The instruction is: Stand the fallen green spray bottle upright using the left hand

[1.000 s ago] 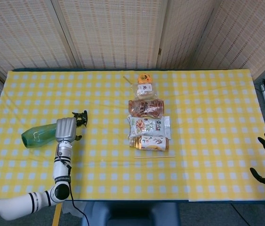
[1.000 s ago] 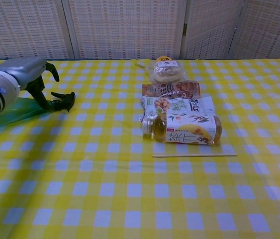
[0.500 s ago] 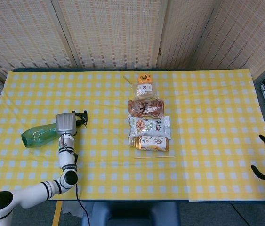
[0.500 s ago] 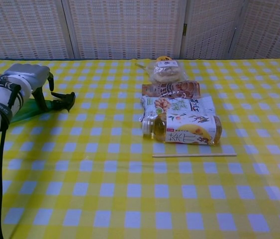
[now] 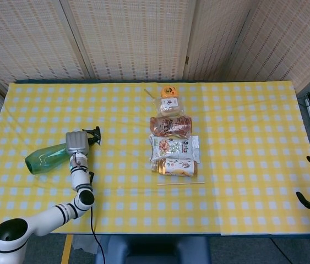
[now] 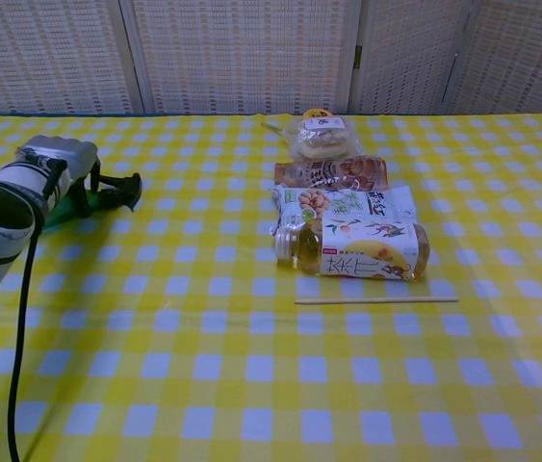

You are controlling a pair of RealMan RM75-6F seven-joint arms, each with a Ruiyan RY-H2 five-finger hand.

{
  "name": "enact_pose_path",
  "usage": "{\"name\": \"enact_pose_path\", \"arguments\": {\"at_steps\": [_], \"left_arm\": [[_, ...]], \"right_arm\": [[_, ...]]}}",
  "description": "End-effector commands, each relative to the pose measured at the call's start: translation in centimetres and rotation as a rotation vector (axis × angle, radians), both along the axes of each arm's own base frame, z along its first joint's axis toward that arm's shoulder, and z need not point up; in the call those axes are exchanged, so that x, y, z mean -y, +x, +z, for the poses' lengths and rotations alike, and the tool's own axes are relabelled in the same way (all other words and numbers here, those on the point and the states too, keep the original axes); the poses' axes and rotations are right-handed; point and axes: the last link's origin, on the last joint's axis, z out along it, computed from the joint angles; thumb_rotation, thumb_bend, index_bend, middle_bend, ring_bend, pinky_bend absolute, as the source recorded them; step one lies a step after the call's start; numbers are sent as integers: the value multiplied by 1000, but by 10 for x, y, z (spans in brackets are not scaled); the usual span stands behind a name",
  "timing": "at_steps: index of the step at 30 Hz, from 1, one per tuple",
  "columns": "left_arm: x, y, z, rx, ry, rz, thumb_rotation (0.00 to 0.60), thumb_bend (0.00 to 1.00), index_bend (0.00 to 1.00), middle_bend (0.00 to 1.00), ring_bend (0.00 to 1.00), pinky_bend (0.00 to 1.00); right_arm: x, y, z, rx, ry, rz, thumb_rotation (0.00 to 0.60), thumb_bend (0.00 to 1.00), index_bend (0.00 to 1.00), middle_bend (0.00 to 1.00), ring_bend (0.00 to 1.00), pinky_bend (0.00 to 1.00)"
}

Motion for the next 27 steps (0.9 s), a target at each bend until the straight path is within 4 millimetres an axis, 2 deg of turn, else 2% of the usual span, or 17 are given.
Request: {"name": "enact_pose_path", "arguments": {"at_steps": [1,9,11,15,19,23,27], "left_arm": [[-1,-1,-1,0,-7,12,600,381,419,1000,1000,1000],[-3,-7,0,-15,8,27,600,382,461,1000,1000,1000],[-3,-7,1,-24,20,21,600,384,514,1000,1000,1000],[-3,-10,5,-49,54,-7,600,395,694,1000,1000,1000],[-2,-9,13,-58,103,-43,600,435,797,1000,1000,1000],[3,-1,34,-24,186,-95,600,464,838,1000,1000,1000],[20,1,76,101,330,-148,600,470,844,1000,1000,1000]], "right_arm": [[0,0,0,-1,-1,0,600,306,0,0,0,0],[0,0,0,-2,1,2,600,305,0,0,0,0],[0,0,0,-2,-1,3,600,305,0,0,0,0],[-1,1,0,-2,-3,6,600,306,0,0,0,0],[-2,2,0,-3,-3,10,600,305,0,0,0,0],[-3,3,-1,-2,-1,16,600,306,0,0,0,0],[-6,5,1,4,-7,29,600,305,0,0,0,0]]}}
